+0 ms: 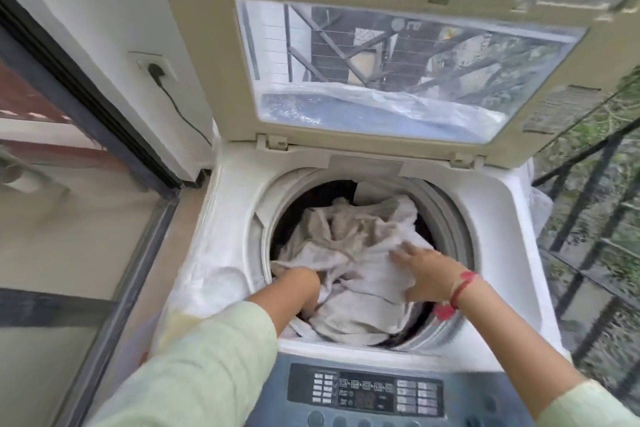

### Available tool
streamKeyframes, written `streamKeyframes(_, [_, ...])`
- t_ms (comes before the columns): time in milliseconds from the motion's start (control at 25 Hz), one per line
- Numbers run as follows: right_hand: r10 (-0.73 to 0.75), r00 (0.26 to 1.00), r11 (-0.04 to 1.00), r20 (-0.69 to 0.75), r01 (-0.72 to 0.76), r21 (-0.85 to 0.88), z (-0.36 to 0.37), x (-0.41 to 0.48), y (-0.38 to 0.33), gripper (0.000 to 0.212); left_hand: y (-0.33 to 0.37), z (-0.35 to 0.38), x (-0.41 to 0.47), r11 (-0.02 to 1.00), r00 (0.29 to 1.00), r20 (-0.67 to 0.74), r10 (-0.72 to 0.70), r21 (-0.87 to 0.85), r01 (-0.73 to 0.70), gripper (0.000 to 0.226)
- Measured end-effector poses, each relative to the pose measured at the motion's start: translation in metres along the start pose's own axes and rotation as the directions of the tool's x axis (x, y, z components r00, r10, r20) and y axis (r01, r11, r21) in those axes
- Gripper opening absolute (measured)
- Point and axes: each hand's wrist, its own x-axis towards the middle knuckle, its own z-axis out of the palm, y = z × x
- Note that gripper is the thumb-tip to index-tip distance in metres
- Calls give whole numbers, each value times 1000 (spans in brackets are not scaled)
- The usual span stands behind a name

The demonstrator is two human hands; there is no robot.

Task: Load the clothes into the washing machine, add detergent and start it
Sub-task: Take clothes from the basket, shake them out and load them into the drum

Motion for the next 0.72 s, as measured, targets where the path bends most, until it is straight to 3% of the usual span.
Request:
streamKeyframes(80, [-25,1000,998,16,24,57,-7,-4,9,71,-4,-17,-10,1000,986,167,-2,0,2,61])
streamKeyframes(120, [-3,997,1000,-73,5,31,-9,-6,11,73,-8,-25,-17,1000,993,117,8,-15,-6,62])
streamKeyframes(160, [25,984,999,-178,-30,-24,-10,-5,12,81,-13,-31,-22,1000,998,-58,16,-4,-17,65])
streamKeyframes(200, [43,969,995,-243,-64,-81,-11,-2,11,97,-19,-34,-27,999,951,-309,33,40,-22,71])
streamKeyframes(240, [41,966,990,-257,-74,-121,-11,5,8,115,-22,-35,-28,997,847,-529,59,73,-24,84])
streamKeyframes(280, [26,973,985,-231,-65,-162,-11,14,4,129,-23,-35,-25,997,750,-658,72,48,-54,103])
streamKeyframes(320, [10,983,977,-181,-48,-206,-9,25,-2,139,-22,-34,-19,994,724,-687,63,-19,-104,120])
streamKeyframes(400, [8,999,960,-45,-20,-278,6,52,-12,147,-8,-29,0,968,831,-553,55,-175,-180,141])
streamKeyframes(520, [35,982,954,184,21,-298,48,80,-25,140,23,0,46,963,966,-250,63,-237,-124,143])
streamKeyframes(640, [51,942,960,333,45,-276,91,106,-38,134,38,29,93,967,995,-98,-3,-256,-23,137])
streamKeyframes(720, [55,935,966,350,38,-254,108,129,-44,137,36,34,120,961,996,-65,-57,-272,37,141])
